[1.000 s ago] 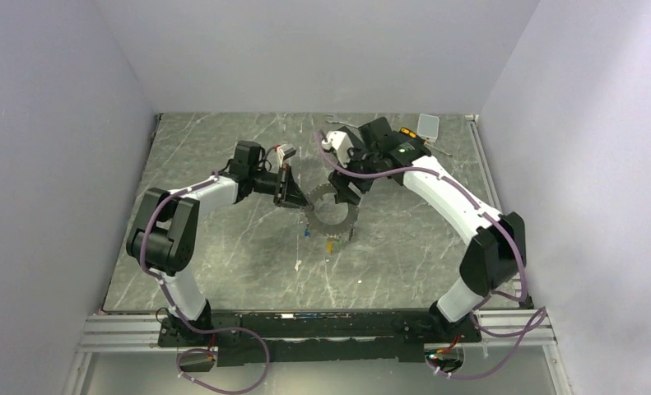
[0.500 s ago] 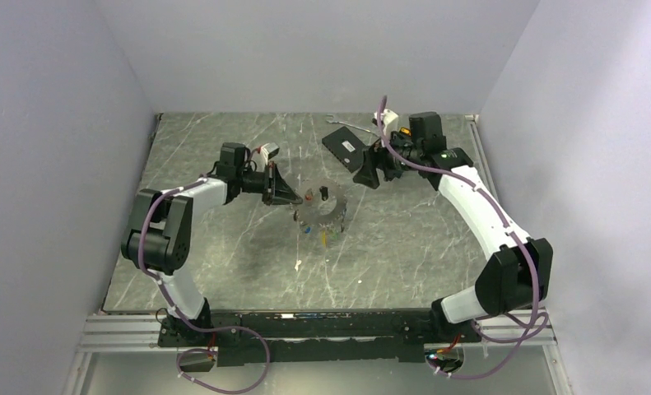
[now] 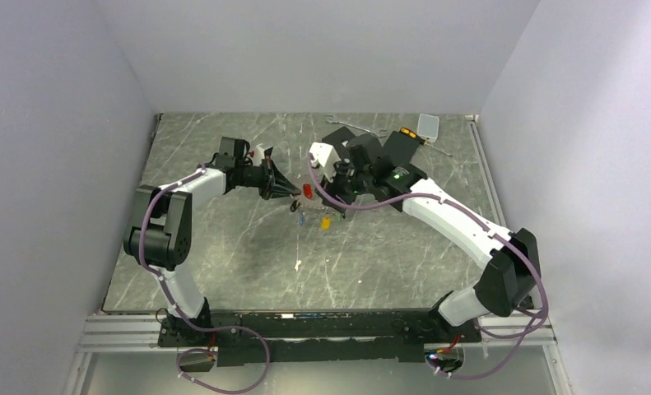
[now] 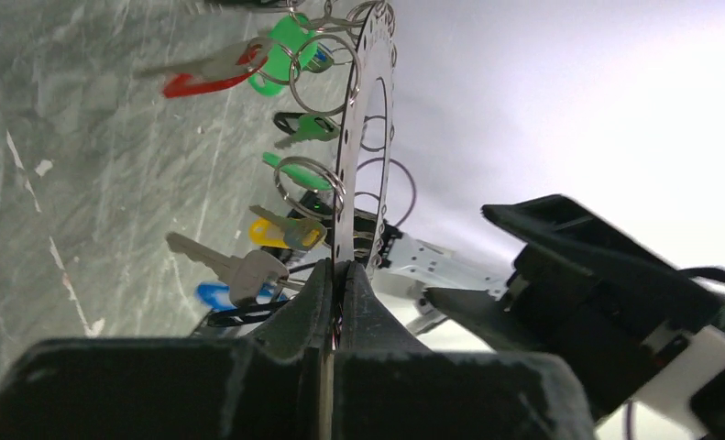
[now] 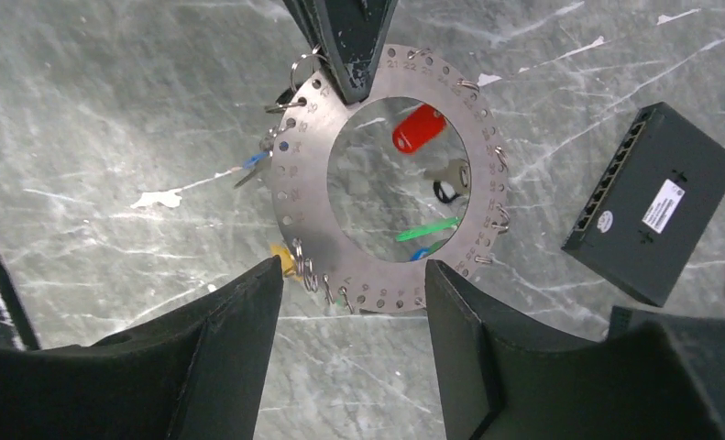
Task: Remove the keys from the keyring
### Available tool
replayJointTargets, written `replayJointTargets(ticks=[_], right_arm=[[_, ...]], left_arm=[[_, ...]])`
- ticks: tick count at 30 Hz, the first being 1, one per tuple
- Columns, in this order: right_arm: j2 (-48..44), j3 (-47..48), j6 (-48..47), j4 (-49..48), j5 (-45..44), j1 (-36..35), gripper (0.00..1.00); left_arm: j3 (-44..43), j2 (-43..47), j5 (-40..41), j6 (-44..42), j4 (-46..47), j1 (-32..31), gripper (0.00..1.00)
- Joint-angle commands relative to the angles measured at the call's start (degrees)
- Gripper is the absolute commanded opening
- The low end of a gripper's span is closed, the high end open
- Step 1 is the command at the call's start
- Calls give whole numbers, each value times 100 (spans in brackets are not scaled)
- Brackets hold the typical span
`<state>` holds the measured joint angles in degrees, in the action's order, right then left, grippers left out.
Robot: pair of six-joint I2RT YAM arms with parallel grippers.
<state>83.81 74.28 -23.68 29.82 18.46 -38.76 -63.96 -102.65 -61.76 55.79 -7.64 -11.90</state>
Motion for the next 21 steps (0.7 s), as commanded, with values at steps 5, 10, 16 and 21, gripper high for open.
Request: replayJointTargets(ticks=[5,10,16,21], right_arm=[[197,63,-901,-271,-927,-746,61],[234,-45,-1235,-374,-1231,-819,59],[-99,617,-1510,741,-165,-379,59],[-329,924,-2110,1628,489,-291,60]], left_arm=[[222,-32,-764,1332,1085,136,0],[252,-150,-1197,1627,1657,140,0],[70,-286,-1769,992,1723,129,0],[-145,-232,-1969,192,1216,21,0]])
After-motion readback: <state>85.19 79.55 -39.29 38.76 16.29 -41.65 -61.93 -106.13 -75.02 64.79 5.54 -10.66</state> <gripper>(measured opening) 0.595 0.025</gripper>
